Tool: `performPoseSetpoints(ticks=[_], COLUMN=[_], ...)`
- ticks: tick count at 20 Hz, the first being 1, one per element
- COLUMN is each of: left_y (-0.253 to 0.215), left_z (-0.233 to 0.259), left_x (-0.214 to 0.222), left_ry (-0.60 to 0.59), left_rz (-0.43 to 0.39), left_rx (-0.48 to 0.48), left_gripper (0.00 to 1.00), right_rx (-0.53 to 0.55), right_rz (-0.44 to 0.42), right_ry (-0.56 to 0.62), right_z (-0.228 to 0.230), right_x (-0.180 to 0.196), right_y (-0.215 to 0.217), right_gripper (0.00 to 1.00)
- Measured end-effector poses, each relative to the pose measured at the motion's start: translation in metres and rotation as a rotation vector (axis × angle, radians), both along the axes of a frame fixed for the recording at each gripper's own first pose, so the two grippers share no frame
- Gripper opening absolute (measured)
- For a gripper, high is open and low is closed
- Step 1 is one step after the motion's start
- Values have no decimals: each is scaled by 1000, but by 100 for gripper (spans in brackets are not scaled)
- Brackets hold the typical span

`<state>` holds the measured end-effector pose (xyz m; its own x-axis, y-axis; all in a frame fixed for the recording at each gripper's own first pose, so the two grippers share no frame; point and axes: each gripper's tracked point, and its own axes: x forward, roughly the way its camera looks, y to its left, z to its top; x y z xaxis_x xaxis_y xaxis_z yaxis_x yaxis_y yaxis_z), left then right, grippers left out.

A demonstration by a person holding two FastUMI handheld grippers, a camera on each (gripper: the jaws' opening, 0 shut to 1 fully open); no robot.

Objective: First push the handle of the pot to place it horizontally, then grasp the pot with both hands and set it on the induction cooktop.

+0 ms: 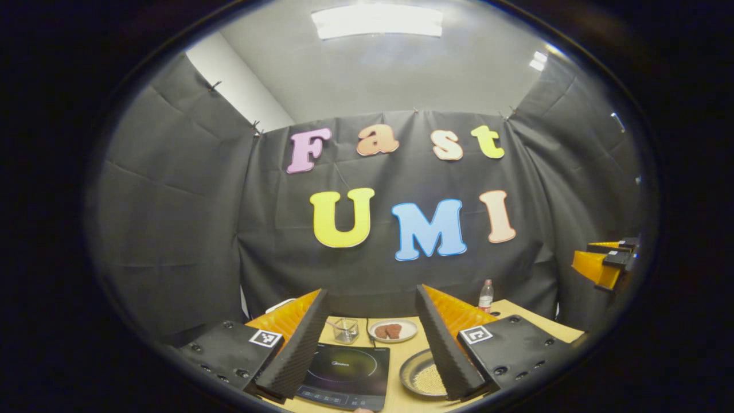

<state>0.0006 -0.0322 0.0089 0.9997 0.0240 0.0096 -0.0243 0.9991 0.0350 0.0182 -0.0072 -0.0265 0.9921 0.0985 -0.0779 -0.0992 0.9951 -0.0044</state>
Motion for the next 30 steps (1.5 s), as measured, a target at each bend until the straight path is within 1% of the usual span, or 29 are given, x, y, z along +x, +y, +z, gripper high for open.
performPoseSetpoints(ticks=[2, 3, 4, 5, 7, 8, 9, 10, 13, 14, 16, 21, 23, 24, 25, 30], left_y=[-3, -4, -7, -9, -15, -18, -19, -20, -22, -21, -17, 6, 16, 22, 28, 58], left_z=[0, 1, 1, 3, 3, 2, 2, 1, -1, -5, -7, -7, -8, -9, -10, -19], left_x=[0, 1, 1, 0, 0, 0, 1, 0, -5, -7, -12, -13, -10, -8, -6, 8], left_ry=[-2, -2, -4, -6, -7, -7, -8, -8, -6, 2, 9, 22, 19, 21, 22, 25], left_rz=[2, 5, 5, 6, 7, 9, 17, 24, 55, 67, 88, 139, 147, 151, 154, 176], left_rx=[1, 3, 4, 6, 1, -1, -2, -4, 3, 9, 19, 42, 46, 46, 45, 26], left_gripper=[93, 93, 92, 92, 92, 92, 92, 92, 92, 100, 100, 100, 100, 97, 100, 95], right_rx=[-3, -12, -10, 0, 5, 13, 24, 33, 30, 32, 37, 19, 8, 3, 0, -47], right_rz=[40, -12, -35, -21, 8, 49, 81, 114, 192, 217, 272, 414, 452, 471, 491, 591], right_ry=[13, 6, -12, -13, -8, -3, 5, 15, 64, 85, 128, 229, 257, 274, 293, 387], right_z=[-6, -6, 0, 1, -5, -8, -10, -13, -33, -40, -54, -89, -101, -108, -115, -150], right_x=[1, 5, 0, 4, 8, 9, 8, 5, 7, 7, 5, -1, -3, -4, -7, -14], right_y=[5, -11, -20, -12, -10, -4, -4, 2, 13, 19, 33, 80, 98, 106, 116, 157], right_gripper=[45, 45, 26, 7, 7, 7, 2, 1, 1, 1, 1, 1, 1, 1, 1, 1])
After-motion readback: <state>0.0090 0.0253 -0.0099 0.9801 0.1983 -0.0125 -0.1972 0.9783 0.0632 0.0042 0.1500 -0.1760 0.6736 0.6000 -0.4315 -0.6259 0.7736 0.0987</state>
